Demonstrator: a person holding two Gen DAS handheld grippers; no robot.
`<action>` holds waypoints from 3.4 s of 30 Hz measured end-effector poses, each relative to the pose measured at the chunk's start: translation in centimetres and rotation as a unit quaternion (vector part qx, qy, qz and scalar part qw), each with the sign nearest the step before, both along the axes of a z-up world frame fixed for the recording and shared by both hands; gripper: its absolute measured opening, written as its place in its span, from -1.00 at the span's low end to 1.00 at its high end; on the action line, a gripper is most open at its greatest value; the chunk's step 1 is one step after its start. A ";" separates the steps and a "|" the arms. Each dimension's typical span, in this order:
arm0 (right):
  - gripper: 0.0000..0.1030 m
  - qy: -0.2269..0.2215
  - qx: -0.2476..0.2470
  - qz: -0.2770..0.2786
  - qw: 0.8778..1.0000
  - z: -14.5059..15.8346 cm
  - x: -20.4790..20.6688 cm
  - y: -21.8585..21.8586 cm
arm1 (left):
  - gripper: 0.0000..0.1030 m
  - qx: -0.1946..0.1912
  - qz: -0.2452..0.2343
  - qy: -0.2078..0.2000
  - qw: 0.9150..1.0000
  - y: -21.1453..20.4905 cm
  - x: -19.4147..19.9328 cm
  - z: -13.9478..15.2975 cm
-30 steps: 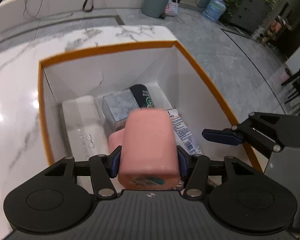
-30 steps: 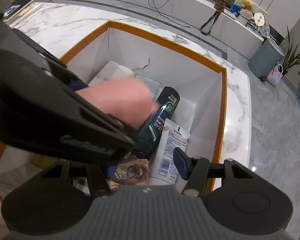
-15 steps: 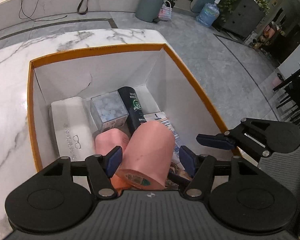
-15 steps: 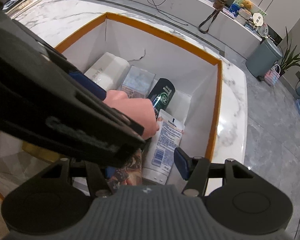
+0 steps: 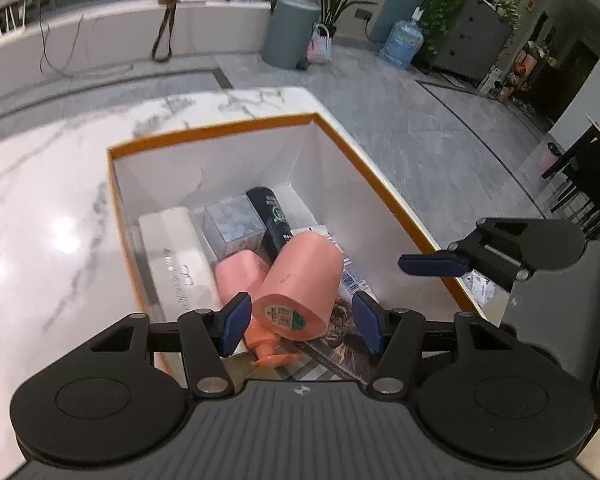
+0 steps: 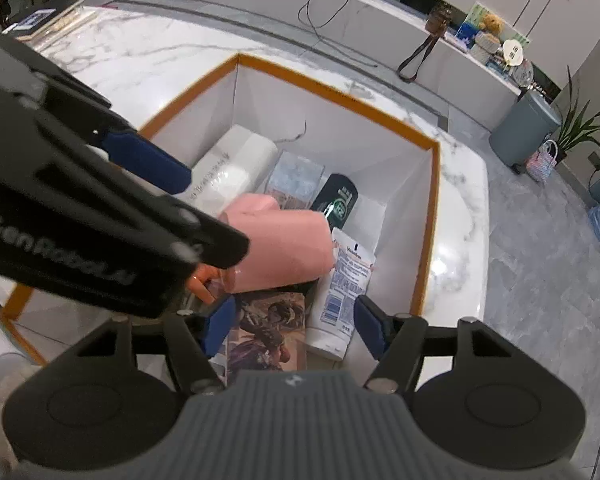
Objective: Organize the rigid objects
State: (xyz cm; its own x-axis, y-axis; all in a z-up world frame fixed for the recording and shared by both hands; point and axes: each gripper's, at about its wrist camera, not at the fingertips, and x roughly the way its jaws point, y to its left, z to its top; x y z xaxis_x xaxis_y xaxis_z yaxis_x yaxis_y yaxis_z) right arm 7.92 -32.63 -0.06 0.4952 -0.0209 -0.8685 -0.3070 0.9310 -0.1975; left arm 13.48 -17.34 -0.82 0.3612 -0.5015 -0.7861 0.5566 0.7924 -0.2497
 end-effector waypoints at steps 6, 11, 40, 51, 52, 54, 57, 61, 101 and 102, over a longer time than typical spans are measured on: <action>0.29 -0.037 0.013 -0.011 0.999 2.6 -2.0 0.4 | 0.33 0.004 0.022 -0.066 0.998 1.7 -3.0 2.3; 0.40 -0.091 0.049 -0.028 0.994 5.0 -4.4 0.9 | 0.33 0.004 0.034 -0.107 0.994 3.3 -5.7 3.5; 0.95 -0.260 0.134 -0.192 0.937 0.8 -15.1 6.8 | 1.00 0.008 0.236 -0.263 0.936 10.4 -15.7 -0.2; 0.95 -0.292 0.128 -0.209 0.924 -0.4 -15.2 6.9 | 1.00 0.027 0.214 -0.236 0.948 11.1 -16.1 -3.4; 0.95 -0.290 0.126 -0.210 0.925 -0.5 -15.0 7.0 | 1.00 0.026 0.213 -0.234 0.948 11.3 -16.1 -3.7; 0.95 -0.287 0.121 -0.213 0.926 -0.7 -14.6 7.1 | 1.00 0.029 0.211 -0.233 0.949 11.3 -16.0 -3.9; 0.95 -0.287 0.123 -0.216 0.925 -0.9 -14.4 7.0 | 1.00 0.034 0.206 -0.230 0.951 11.1 -15.9 -4.2; 0.95 -0.288 0.128 -0.224 0.922 -0.9 -14.4 6.8 | 1.00 0.032 0.204 -0.226 0.952 11.4 -16.0 -4.3; 0.95 -0.287 0.129 -0.231 0.921 -1.0 -14.7 6.4 | 1.00 0.046 0.217 -0.241 0.945 11.2 -16.5 -3.2; 0.95 -0.287 0.129 -0.231 0.921 -1.0 -14.7 6.4 | 1.00 0.045 0.216 -0.241 0.945 11.2 -16.5 -3.2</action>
State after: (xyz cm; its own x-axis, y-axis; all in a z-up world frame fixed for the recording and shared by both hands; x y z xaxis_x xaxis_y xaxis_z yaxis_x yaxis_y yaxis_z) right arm -6.80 -26.20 -1.05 0.8642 -0.1742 -0.4720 0.2197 0.9746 0.0425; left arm -3.03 -6.17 -3.98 0.8438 -0.1637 -0.5111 0.2076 0.9778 0.0296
